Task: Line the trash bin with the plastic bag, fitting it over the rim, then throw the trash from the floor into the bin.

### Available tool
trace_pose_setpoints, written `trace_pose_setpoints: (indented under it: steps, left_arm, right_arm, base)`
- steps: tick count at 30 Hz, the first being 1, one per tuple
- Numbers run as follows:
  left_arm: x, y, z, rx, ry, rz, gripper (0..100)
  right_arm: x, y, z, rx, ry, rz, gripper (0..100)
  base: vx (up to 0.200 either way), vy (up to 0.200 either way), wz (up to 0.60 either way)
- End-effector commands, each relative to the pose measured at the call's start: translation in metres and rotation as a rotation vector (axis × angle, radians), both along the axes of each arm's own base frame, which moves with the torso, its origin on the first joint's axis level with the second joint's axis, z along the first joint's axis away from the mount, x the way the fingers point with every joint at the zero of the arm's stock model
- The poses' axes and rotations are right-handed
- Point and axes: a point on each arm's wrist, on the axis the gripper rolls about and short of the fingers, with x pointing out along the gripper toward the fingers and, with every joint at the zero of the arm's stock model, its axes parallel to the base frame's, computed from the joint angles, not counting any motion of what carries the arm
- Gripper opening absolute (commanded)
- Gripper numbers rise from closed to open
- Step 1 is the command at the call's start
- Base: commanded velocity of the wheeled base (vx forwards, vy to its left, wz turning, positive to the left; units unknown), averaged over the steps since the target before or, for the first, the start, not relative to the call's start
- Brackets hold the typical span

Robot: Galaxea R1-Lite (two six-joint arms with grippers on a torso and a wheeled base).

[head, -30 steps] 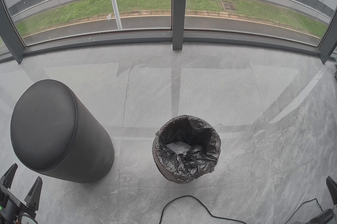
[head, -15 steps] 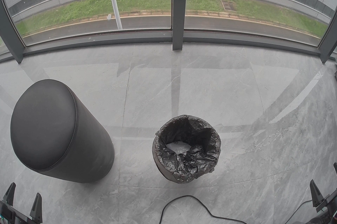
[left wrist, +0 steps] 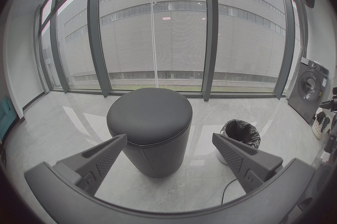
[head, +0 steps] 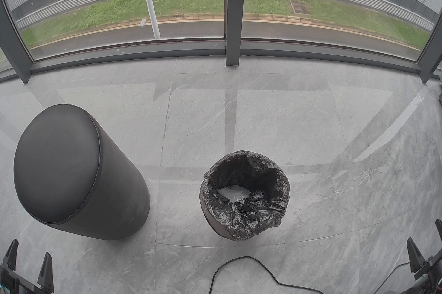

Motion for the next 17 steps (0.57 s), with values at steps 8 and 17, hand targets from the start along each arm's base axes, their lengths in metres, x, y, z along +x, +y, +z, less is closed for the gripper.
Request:
trace_pose_setpoints:
  steps: [8,17]
  left_arm:
    - [0.0004,0.0,-0.0052,0.002,0.005,-0.001,100]
    - [0.0004,0.0,-0.0052,0.005,0.005,-0.001,100]
  right_arm:
    - [-0.0058,-0.0008,-0.0067,0.006,-0.066,0.029,100]
    - [-0.0058,-0.0008,-0.0067,0.008,-0.066,0.03,100]
  base:
    - [0.0,0.0,0.0]
    - [0.0,0.0,0.0]
